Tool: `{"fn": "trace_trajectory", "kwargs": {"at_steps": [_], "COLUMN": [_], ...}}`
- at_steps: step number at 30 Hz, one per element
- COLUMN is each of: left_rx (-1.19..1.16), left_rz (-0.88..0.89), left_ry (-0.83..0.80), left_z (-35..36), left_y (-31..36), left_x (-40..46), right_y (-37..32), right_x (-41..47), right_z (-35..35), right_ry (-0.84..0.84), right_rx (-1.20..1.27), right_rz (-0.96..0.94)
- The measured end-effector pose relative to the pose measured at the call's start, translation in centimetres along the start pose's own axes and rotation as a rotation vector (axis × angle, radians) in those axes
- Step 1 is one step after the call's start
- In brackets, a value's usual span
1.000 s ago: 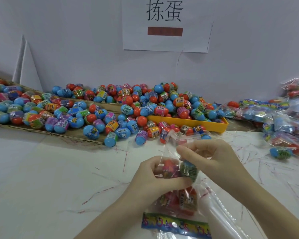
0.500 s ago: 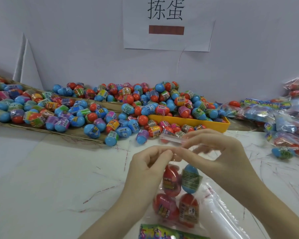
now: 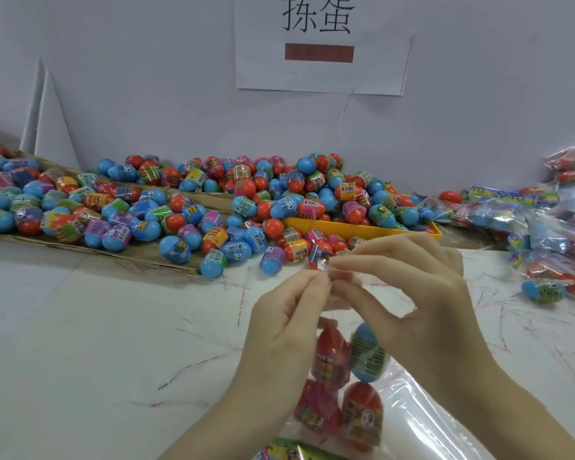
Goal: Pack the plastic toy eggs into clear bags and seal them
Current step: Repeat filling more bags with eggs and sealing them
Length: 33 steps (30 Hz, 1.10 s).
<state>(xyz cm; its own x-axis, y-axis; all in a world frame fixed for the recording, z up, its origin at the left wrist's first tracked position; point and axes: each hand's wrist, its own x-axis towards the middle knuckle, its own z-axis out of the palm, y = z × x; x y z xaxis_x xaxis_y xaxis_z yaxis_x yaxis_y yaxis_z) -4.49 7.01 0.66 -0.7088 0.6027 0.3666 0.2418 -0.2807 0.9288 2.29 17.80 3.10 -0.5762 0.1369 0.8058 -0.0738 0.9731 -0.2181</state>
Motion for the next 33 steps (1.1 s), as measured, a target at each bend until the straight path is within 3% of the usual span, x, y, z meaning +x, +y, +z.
{"fn": "trace_trajectory", "kwargs": {"at_steps": [4,10,19,25,33], "left_rx": [0.046,0.354,0.521,0.566,0.479], "left_rz": [0.02,0.106,0.26,0.316,0.217], "left_ry": [0.003,-0.021,-0.014,-0.012,-0.014], "left_z": [0.0,-0.3,-0.5,-0.5,-0.5], "left_y": [0.0,-0.3,-0.9,-1.0,-0.9], "left_x": [0.0,-0.4,-0.4,-0.4,-0.4], "right_y": [0.1,0.3,0.2,0.3,0.2], "right_x": [-0.1,0.2,0.1,0.2,-0.1], "right_z": [-0.2,-0.9,-0.9,-0.7,0.1], "right_ry": [0.018,0.019,0.043,0.069,0.019], "right_rx": [-0.178,-0.345,-0.518,-0.482,-0.325], "right_rz": [-0.117,-0.252,-0.373,-0.312,-0.056]}}
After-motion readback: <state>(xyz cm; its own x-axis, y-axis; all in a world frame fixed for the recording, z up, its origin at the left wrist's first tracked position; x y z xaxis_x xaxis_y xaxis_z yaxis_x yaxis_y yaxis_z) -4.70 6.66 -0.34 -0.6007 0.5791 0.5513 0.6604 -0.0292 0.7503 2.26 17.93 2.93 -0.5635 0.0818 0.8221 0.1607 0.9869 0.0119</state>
